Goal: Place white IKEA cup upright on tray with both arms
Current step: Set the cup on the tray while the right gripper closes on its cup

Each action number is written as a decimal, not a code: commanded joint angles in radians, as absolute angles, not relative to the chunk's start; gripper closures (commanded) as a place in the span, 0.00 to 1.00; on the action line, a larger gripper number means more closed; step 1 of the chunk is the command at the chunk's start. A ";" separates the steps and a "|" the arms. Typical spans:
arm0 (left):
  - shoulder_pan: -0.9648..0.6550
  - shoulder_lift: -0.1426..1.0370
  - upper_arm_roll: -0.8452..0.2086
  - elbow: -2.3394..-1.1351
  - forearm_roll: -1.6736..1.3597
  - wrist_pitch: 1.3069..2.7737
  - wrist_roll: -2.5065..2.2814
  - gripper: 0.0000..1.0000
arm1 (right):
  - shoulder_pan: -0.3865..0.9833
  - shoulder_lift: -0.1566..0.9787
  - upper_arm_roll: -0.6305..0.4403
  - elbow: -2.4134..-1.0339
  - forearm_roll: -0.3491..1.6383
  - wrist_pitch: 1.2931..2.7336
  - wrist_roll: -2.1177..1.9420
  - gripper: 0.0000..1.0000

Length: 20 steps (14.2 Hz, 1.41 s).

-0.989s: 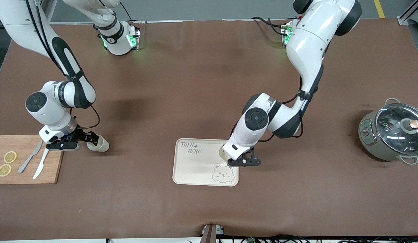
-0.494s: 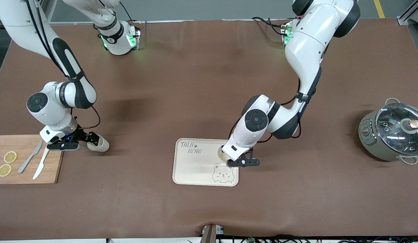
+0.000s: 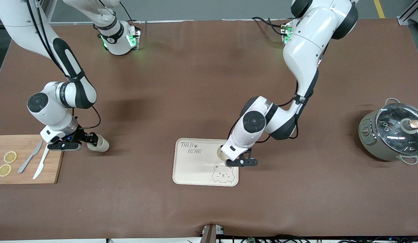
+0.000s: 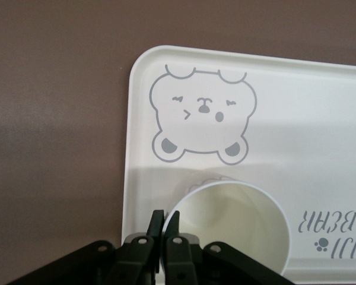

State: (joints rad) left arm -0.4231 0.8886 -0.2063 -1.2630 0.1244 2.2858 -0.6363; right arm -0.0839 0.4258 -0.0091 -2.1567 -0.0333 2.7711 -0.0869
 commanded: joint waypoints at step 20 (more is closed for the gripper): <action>-0.446 0.922 -0.195 -1.241 0.120 2.330 -0.589 0.83 | -0.086 0.449 -0.003 -2.157 -0.046 2.815 -0.051 1.00</action>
